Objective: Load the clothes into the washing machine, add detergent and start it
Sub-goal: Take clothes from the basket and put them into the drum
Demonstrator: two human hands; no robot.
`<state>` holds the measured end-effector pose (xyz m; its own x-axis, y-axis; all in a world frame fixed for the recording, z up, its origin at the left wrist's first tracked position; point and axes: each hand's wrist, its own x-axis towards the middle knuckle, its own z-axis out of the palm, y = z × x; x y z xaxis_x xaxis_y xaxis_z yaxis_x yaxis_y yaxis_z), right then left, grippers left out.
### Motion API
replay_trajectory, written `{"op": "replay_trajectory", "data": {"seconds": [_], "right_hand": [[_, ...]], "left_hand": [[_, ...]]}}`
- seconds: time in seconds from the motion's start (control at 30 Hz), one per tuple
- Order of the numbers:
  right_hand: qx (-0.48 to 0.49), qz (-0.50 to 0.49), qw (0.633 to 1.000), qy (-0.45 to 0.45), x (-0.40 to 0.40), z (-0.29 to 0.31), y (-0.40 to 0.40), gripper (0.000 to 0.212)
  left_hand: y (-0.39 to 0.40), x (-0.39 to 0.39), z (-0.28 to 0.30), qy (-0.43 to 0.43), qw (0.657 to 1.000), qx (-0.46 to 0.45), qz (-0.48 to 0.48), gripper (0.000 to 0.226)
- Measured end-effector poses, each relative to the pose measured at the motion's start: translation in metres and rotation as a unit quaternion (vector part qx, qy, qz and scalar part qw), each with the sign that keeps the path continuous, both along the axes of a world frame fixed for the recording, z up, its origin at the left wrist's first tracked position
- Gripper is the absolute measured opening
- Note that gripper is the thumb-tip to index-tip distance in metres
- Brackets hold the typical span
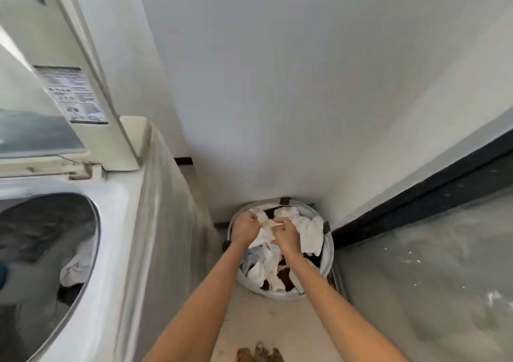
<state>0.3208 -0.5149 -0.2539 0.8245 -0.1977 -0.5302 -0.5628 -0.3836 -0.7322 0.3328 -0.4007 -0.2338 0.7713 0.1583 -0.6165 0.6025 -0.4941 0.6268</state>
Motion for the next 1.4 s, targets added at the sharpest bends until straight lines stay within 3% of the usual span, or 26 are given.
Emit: {"op": "replay_trajectory", "data": {"seconds": [0.13,0.2,0.27,0.3,0.4,0.5,0.6,0.7,0.87,0.93,1.0,1.13,1.23,1.3,1.4], "right_hand": [[-0.043,0.090,0.993,0.056,0.011,-0.099,-0.022,0.031],[-0.043,0.122,0.989,0.070,0.009,-0.133,-0.024,0.031],[-0.050,0.148,0.986,0.063,0.003,-0.155,-0.026,0.030],[-0.054,0.157,0.985,0.051,0.000,-0.163,-0.028,0.031],[-0.042,0.144,0.988,-0.021,-0.010,-0.165,-0.039,0.033],[-0.027,0.103,0.991,-0.075,-0.008,-0.141,-0.048,0.047],[-0.019,0.105,0.990,-0.088,0.001,-0.099,-0.051,0.062],[-0.031,0.121,0.988,-0.091,0.009,-0.058,-0.046,0.062],[-0.020,0.052,0.982,-0.180,0.026,0.034,-0.035,0.017],[-0.048,0.041,0.971,-0.230,0.032,0.077,-0.037,0.028],[-0.068,0.012,0.957,-0.282,0.036,0.123,-0.042,0.017],[-0.084,-0.069,0.910,-0.401,0.045,0.239,-0.050,0.011],[-0.062,-0.095,0.874,-0.472,0.053,0.332,-0.046,0.008],[-0.059,-0.091,0.851,-0.513,0.052,0.386,-0.043,0.010],[-0.082,-0.022,0.812,-0.578,0.036,0.441,-0.042,0.011]], "left_hand": [[-0.007,0.006,-0.107,0.062,0.991,0.052,0.111,0.037],[-0.006,0.006,-0.159,0.111,0.982,0.017,0.154,0.049],[-0.007,0.004,-0.182,0.115,0.971,-0.031,0.207,0.039],[-0.008,0.005,-0.182,0.087,0.972,-0.024,0.216,0.023],[-0.019,0.023,-0.147,-0.035,0.985,-0.012,0.171,0.040],[-0.032,0.044,-0.098,-0.110,0.986,-0.060,0.112,0.039],[-0.035,0.058,-0.049,-0.135,0.976,-0.142,0.096,0.030],[-0.036,0.067,0.010,-0.162,0.955,-0.230,0.088,0.025],[-0.027,0.074,0.123,-0.218,0.912,-0.318,0.140,0.020],[-0.013,0.069,0.165,-0.239,0.893,-0.337,0.179,0.019],[-0.001,0.063,0.201,-0.256,0.880,-0.349,0.195,0.018],[0.014,0.052,0.292,-0.319,0.860,-0.377,0.131,0.018],[0.016,0.052,0.363,-0.380,0.821,-0.420,0.064,0.012],[0.017,0.048,0.400,-0.424,0.809,-0.406,-0.020,0.010],[0.019,0.037,0.430,-0.497,0.827,-0.255,-0.069,0.015]]}}
